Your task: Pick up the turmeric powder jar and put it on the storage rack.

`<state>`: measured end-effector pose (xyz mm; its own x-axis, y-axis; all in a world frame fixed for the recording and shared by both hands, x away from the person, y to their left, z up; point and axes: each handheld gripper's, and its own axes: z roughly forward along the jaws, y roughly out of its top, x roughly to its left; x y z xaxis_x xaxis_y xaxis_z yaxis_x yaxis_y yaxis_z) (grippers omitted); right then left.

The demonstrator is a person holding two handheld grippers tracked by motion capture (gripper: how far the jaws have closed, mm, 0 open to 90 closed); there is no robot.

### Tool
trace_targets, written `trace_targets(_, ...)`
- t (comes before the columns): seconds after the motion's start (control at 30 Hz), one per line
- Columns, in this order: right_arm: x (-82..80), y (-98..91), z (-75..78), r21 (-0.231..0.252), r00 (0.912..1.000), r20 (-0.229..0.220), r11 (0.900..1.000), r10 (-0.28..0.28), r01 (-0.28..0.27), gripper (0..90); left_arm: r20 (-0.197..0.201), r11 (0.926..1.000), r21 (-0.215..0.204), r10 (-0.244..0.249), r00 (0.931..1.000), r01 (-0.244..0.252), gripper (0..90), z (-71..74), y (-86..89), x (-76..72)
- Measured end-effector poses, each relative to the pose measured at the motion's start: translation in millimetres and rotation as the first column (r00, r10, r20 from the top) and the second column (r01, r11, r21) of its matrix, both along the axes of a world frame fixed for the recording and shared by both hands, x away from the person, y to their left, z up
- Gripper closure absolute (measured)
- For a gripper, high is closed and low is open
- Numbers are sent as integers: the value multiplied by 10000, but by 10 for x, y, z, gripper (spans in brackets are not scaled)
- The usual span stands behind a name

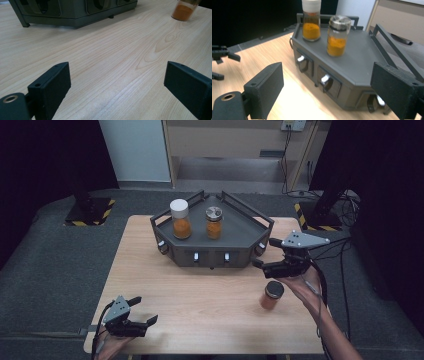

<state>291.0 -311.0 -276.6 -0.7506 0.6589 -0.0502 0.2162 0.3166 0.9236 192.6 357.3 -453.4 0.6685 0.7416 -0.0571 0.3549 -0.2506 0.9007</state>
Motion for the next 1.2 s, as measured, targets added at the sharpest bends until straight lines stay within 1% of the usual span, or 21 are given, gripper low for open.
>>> trace_targets(0.07, -56, -57, -66, 11, 9999, -108, 10000, -15, 15, 112, 5, 10000, 26, 6, 10000, -6, 62, 4, -5, -3)
trace_targets(0.2, -129, -115, -132, -111, 9998, -164, 9999, -86, 85, 109, 3, 10000, 52, 47, 10000, -48, 62, 7, -11, -6)
trace_targets(0.43, -304, -287, -330, 126, 9991, -361, 9997, -226, 230, 107, -18, 10000, 13, 91, 10000, -91, 62, 6, -7, -7)
trace_targets(0.53, -368, -331, -401, 152, 9989, -361, 9995, -285, 290, 105, -39, 10000, 15, 87, 10000, -87, 62, 8, -10, -4)
trace_targets(0.67, -430, -385, -494, 168, 9981, -481, 9991, -373, 381, 101, -51, 10000, -1, 75, 10000, -75, 62, 7, -9, -2)
trace_targets(0.73, -460, -422, -542, 272, 9978, -546, 9988, -383, 398, 99, -31, 10000, -15, 68, 10000, -68, 63, 5, -7, -4)
trace_targets(0.8, -517, -445, -591, 295, 9976, -490, 9983, -494, 509, 99, -38, 10000, -24, 75, 10000, -75, 63, 4, -5, -3)
trace_targets(0.93, -606, -493, -654, 390, 9973, -535, 9978, -509, 530, 99, -22, 10000, -11, 67, 10000, -67, 63, 5, -5, -4)
trace_targets(1.07, -722, -519, -733, 357, 9962, -454, 9965, -738, 754, 100, -20, 10000, -16, 76, 10000, -76, 64, 6, -3, -7)
trace_targets(1.2, -783, -539, -809, 310, 9951, -471, 9956, -874, 889, 100, -29, 10000, 1, 74, 10000, -74, 64, 7, -6, -5)
